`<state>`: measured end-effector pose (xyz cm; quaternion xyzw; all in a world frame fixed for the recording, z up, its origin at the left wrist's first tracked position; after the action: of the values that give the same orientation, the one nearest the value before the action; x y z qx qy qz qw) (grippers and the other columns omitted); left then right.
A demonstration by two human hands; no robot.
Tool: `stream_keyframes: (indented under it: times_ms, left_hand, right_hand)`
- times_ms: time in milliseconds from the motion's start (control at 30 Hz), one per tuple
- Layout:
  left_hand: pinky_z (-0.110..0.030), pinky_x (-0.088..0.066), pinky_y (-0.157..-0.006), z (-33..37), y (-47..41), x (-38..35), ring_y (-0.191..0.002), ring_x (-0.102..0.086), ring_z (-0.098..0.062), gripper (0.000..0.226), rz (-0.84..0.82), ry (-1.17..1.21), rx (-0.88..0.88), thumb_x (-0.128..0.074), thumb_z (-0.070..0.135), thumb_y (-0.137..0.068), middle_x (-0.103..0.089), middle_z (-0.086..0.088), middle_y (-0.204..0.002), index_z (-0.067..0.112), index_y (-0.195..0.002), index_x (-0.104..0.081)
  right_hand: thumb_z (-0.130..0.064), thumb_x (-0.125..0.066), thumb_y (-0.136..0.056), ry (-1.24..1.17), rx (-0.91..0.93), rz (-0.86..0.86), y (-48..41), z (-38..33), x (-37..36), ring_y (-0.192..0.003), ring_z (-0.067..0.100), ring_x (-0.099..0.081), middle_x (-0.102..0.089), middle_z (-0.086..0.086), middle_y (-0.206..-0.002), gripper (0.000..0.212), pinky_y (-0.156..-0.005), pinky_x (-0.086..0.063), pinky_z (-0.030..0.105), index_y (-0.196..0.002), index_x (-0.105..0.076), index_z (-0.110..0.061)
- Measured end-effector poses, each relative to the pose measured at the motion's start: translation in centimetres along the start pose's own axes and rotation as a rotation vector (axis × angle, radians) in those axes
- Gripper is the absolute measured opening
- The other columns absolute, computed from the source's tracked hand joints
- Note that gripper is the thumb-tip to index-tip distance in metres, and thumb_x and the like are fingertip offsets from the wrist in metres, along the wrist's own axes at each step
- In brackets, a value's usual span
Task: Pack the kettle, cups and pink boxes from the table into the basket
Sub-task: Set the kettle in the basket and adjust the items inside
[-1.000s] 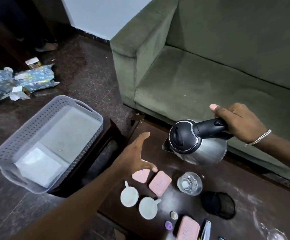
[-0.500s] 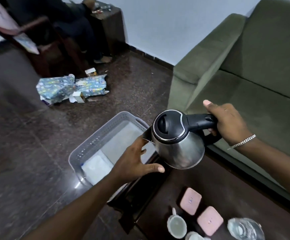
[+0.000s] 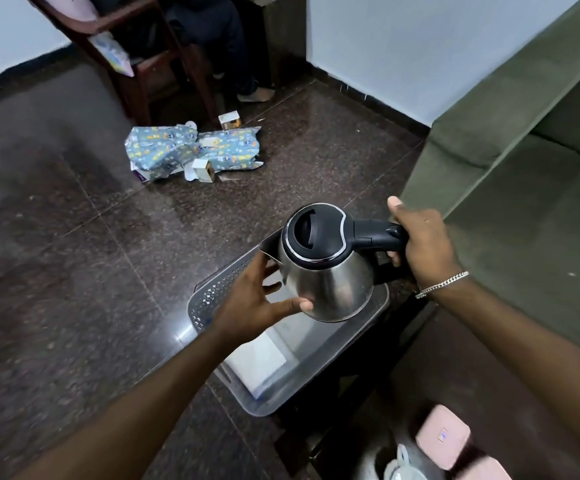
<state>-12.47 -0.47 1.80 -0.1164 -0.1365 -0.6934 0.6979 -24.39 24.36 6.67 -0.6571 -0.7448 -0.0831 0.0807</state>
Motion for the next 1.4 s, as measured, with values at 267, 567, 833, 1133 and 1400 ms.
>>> stream_keyframes:
  times_ms: [267, 567, 833, 1133, 1400]
  left_hand:
    - [-0.011, -0.054, -0.091, -4.9, 0.0, 0.2, -0.127, -0.051, 0.019, 0.104, 0.005, -0.004, 0.068, -0.096, 0.054, -0.064, -0.053, 0.036, -0.143, 0.061, -0.146, -0.033]
    - [-0.011, -0.054, -0.09, -6.5, -0.2, -0.6, -0.128, -0.049, 0.02, 0.107, -0.008, -0.002, 0.087, -0.096, 0.055, -0.064, -0.056, 0.02, -0.144, 0.06, -0.15, -0.032]
    - [-0.027, -0.055, -0.104, -8.5, 0.7, 0.3, -0.137, -0.049, 0.004, 0.12, -0.049, -0.024, 0.192, -0.096, 0.065, -0.05, -0.05, 0.014, -0.155, 0.043, -0.153, -0.037]
    - [-0.045, -0.044, -0.105, -13.1, 3.2, 3.8, -0.128, -0.05, -0.039, 0.096, -0.196, -0.878, 0.445, -0.09, 0.054, -0.07, -0.055, -0.016, -0.141, 0.011, -0.143, -0.046]
    - [-0.05, -0.04, -0.105, -13.4, 2.7, 3.4, -0.136, -0.038, -0.043, 0.083, -0.22, -1.02, 0.632, -0.089, 0.051, -0.073, -0.065, -0.019, -0.132, 0.007, -0.129, -0.046]
  right_hand:
    - [-0.048, -0.05, -0.098, -0.107, -0.054, -0.051, -0.2, 5.4, -3.6, -0.034, 0.022, -0.041, -0.047, 0.009, -0.035, 0.07, -0.041, -0.032, 0.024, -0.042, -0.053, -0.007]
    - [-0.038, -0.047, -0.103, -0.172, -0.057, -0.031, 0.5, 7.2, -3.1, -0.034, 0.022, -0.042, -0.047, 0.004, -0.034, 0.069, -0.042, -0.031, 0.028, -0.04, -0.056, -0.01]
    - [-0.045, -0.041, -0.103, -0.101, 0.008, 0.037, 1.3, 6.4, -2.6, -0.073, 0.029, -0.058, -0.064, 0.012, -0.078, 0.053, -0.075, -0.047, 0.043, -0.078, -0.066, -0.006]
    - [-0.042, -0.053, -0.1, 0.256, 0.326, -0.04, 13.1, -0.2, -8.7, -0.083, 0.01, -0.053, -0.051, -0.008, -0.091, 0.018, -0.076, -0.041, 0.02, -0.096, -0.051, -0.024]
    - [-0.029, -0.054, -0.096, 0.666, -0.068, -0.539, 17.5, 7.5, -21.9, -0.116, 0.027, -0.056, -0.053, 0.004, -0.128, 0.036, -0.093, -0.047, 0.038, -0.129, -0.051, -0.018]
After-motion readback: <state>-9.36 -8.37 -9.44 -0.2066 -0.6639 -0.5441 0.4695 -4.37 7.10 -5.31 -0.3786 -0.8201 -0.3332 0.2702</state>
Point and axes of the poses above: each hand's wrist, its own y-axis away from the middle knuckle, its own x-axis out of the back of the hand, z = x × y, the point moved 6 cm from there along -y, towards the middle knuckle
